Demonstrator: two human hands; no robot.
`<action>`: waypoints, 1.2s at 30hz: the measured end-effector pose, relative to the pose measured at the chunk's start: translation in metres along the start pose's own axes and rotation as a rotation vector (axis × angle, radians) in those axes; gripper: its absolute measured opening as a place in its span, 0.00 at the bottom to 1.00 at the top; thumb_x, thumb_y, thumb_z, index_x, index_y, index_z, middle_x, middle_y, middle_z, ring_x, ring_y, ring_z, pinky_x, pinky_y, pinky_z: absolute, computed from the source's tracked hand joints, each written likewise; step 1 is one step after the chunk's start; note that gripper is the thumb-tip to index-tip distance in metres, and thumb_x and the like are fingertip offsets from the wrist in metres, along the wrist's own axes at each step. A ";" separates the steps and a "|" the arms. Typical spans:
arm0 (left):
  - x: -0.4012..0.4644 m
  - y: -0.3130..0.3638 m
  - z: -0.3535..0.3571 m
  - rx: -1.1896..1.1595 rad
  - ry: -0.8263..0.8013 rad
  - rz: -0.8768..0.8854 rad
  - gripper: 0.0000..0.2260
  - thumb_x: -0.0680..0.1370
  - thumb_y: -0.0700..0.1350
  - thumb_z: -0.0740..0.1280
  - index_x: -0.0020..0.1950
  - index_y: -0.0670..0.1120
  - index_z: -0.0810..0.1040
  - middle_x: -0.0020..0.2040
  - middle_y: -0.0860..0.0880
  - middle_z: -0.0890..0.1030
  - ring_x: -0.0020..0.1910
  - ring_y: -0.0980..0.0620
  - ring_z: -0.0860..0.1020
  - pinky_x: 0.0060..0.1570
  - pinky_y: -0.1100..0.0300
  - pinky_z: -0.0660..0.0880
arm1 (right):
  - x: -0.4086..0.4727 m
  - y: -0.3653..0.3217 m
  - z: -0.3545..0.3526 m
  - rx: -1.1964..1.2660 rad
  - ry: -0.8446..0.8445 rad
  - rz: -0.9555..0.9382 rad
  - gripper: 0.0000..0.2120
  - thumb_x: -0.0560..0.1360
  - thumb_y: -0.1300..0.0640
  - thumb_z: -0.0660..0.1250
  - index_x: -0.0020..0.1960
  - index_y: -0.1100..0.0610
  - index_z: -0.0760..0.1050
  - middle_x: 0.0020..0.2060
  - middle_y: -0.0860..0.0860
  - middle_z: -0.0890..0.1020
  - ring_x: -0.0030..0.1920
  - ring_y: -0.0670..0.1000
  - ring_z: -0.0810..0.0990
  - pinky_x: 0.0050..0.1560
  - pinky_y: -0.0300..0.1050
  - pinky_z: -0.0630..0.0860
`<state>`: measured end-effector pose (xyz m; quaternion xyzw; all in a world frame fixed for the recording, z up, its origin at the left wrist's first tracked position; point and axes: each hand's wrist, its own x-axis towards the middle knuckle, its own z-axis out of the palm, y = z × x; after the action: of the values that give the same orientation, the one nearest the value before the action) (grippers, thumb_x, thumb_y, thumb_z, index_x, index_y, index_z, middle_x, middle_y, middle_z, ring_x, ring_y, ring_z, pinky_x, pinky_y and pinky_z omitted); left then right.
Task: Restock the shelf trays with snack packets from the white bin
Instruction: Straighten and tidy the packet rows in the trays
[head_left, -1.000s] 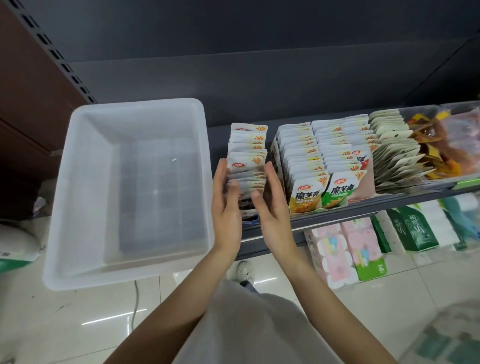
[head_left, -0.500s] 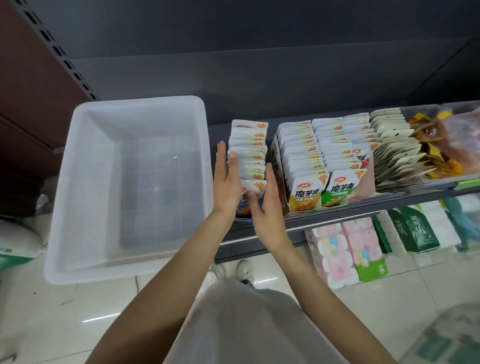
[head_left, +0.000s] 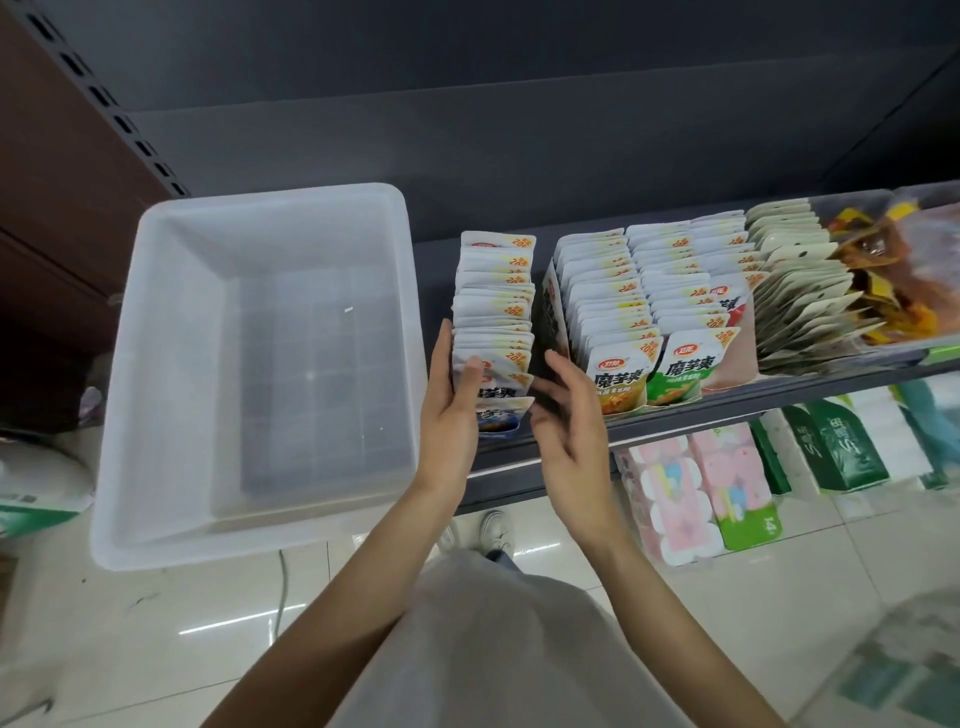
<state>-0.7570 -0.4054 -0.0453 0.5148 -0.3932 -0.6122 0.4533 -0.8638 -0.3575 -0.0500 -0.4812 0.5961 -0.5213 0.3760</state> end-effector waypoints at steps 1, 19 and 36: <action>0.001 0.001 0.001 0.008 -0.002 0.002 0.22 0.82 0.45 0.57 0.75 0.54 0.57 0.68 0.54 0.71 0.62 0.61 0.72 0.58 0.69 0.72 | 0.001 0.000 0.000 0.004 0.002 0.014 0.24 0.76 0.67 0.59 0.69 0.52 0.63 0.67 0.56 0.68 0.64 0.43 0.72 0.58 0.33 0.72; 0.031 0.006 0.012 -0.061 0.042 -0.016 0.17 0.80 0.50 0.59 0.69 0.57 0.66 0.63 0.55 0.76 0.60 0.54 0.77 0.55 0.61 0.77 | 0.029 0.007 0.022 -0.303 -0.076 0.121 0.34 0.75 0.62 0.68 0.76 0.52 0.55 0.70 0.49 0.69 0.69 0.45 0.68 0.68 0.40 0.67; 0.043 0.009 0.018 -0.114 -0.070 0.029 0.23 0.82 0.52 0.55 0.77 0.54 0.55 0.70 0.53 0.69 0.66 0.56 0.72 0.63 0.59 0.71 | 0.071 -0.014 0.009 0.033 -0.257 0.193 0.42 0.72 0.75 0.63 0.74 0.46 0.47 0.65 0.36 0.64 0.66 0.35 0.66 0.62 0.35 0.71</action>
<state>-0.7763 -0.4493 -0.0458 0.4605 -0.3809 -0.6446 0.4768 -0.8703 -0.4281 -0.0337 -0.4782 0.5780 -0.4267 0.5052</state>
